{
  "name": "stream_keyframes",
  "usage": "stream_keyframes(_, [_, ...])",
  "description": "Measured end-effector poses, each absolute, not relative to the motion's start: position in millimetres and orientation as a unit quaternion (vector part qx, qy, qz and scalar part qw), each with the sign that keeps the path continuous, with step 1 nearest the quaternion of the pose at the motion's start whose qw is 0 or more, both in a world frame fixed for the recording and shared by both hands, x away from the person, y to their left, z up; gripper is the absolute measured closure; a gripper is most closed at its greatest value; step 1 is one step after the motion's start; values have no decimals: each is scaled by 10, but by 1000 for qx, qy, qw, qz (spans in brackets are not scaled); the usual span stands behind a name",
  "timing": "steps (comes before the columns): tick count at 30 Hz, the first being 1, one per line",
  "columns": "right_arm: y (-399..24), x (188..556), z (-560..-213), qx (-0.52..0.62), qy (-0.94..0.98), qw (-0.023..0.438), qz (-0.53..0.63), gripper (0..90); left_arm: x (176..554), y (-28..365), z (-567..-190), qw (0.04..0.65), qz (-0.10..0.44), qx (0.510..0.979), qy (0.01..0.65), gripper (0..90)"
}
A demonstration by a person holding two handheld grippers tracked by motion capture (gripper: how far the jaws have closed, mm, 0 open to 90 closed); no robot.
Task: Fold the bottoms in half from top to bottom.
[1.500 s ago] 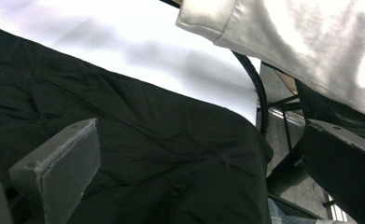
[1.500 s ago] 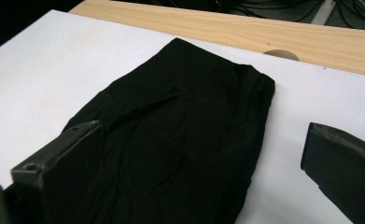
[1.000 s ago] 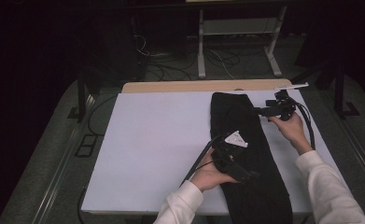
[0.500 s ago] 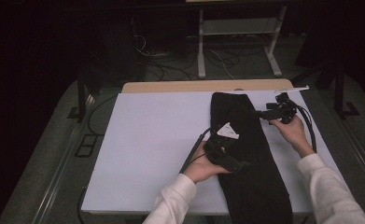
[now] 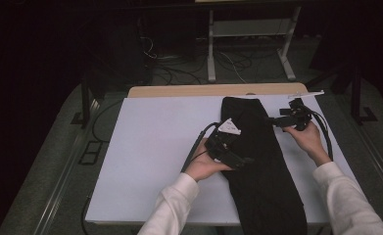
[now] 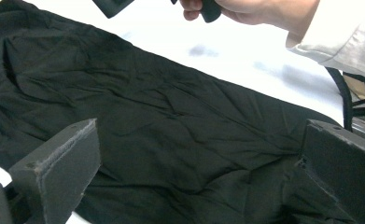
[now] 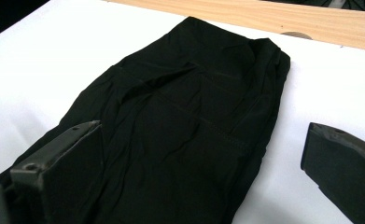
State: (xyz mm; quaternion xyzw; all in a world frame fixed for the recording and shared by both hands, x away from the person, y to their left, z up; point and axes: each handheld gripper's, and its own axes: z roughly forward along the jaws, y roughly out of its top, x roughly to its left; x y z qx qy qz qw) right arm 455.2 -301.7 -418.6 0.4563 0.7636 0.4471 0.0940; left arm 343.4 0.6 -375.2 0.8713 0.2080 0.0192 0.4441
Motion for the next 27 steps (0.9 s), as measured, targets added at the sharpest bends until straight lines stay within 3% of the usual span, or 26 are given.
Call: stream_keyframes(27, [-3042,4534,-4231,454,766,87,446,0,4064,302,-3958,460,22,843,278,0])
